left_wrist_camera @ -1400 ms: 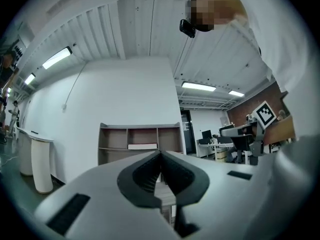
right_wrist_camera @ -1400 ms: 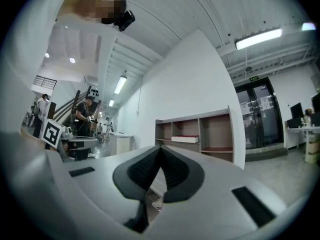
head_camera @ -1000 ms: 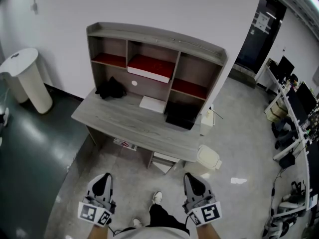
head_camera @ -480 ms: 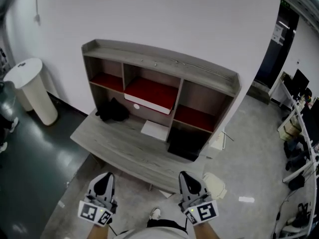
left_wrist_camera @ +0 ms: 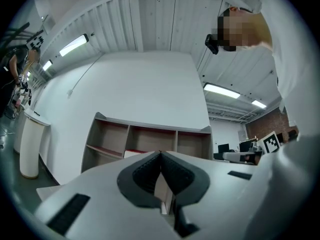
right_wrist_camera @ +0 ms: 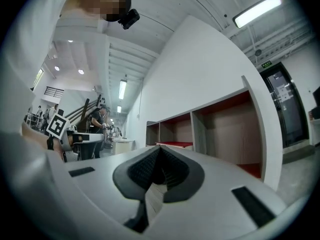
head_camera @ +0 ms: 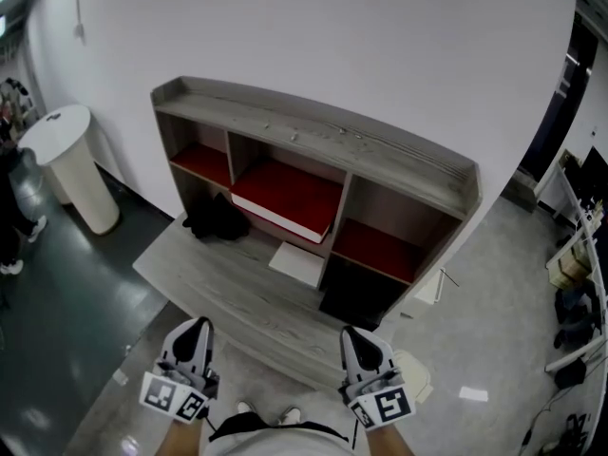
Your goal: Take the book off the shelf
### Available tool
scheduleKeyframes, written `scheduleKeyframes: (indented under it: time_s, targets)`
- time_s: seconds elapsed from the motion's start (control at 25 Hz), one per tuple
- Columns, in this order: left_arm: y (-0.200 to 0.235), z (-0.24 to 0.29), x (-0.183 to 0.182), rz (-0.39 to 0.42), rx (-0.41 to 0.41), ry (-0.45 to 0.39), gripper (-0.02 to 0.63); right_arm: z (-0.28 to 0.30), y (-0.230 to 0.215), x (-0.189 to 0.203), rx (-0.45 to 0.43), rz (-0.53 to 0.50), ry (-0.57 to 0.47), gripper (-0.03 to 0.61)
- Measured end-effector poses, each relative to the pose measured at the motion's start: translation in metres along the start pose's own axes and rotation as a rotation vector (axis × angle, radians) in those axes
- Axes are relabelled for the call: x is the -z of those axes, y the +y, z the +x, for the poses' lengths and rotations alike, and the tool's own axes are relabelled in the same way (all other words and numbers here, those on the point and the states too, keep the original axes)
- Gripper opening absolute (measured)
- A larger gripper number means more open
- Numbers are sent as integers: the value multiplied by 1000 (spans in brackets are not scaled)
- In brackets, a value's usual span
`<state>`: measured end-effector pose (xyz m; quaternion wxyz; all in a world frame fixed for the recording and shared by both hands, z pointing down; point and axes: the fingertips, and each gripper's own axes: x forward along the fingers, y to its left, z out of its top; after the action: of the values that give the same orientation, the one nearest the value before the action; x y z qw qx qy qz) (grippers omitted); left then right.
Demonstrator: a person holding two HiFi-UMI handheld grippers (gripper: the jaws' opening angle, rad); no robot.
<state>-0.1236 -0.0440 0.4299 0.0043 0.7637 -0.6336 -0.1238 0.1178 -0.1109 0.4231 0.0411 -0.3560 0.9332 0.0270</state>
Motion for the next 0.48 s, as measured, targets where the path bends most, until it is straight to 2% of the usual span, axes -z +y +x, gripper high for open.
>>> scheduleKeyframes:
  time_s: [0.2,0.36,0.48]
  targets:
    - [13,24,0,-47,4,-12,17,14,-11,1,9,-1,5,23]
    - [23,47,11,-77,27,-6,17,21,-21,2,58,-16,20,23]
    - [27,64,5,-40,55,-5,17,29,-19,0,72,-11,43,23]
